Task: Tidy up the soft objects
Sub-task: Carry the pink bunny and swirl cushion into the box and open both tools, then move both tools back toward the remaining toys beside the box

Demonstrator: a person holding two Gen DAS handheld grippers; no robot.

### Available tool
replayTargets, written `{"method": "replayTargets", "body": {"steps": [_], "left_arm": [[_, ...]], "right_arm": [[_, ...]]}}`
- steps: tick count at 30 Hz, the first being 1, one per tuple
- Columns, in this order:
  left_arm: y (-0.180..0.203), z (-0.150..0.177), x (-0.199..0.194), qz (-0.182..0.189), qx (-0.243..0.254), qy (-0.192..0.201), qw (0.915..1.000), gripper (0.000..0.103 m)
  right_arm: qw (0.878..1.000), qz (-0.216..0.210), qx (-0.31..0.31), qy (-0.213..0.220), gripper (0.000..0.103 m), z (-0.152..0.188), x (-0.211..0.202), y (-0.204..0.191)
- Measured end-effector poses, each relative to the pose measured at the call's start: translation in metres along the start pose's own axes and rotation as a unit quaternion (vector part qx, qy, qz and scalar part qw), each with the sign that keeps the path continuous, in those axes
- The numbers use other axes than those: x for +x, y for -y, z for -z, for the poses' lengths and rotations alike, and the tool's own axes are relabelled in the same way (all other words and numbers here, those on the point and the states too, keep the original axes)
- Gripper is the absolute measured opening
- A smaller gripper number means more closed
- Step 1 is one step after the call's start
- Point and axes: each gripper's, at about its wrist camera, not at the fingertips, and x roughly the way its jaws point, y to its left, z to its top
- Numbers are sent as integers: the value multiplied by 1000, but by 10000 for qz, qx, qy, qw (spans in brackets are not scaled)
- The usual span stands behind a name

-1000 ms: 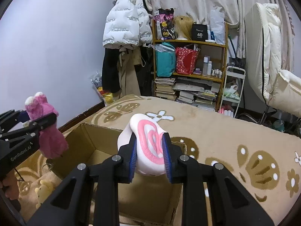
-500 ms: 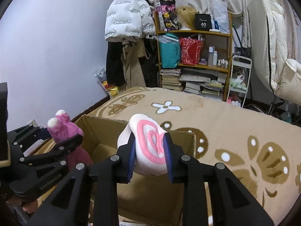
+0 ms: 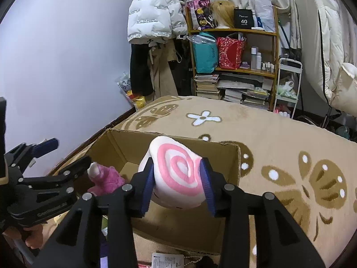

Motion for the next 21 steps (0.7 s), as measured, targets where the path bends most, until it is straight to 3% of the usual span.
{"method": "replayTargets", "body": {"steps": [3, 10, 21], "left_arm": [[-3, 1, -10, -94, -6, 34, 9999, 93], [-16, 5, -35, -163, -90, 93, 9998, 99], [-32, 26, -71, -302, -121, 10, 9995, 99]], "right_arm": [[10000, 22, 24, 7, 69, -1, -4, 0], [9996, -39, 261, 95, 94, -2, -21, 3], [9991, 56, 422, 86, 95, 8, -62, 7]]}}
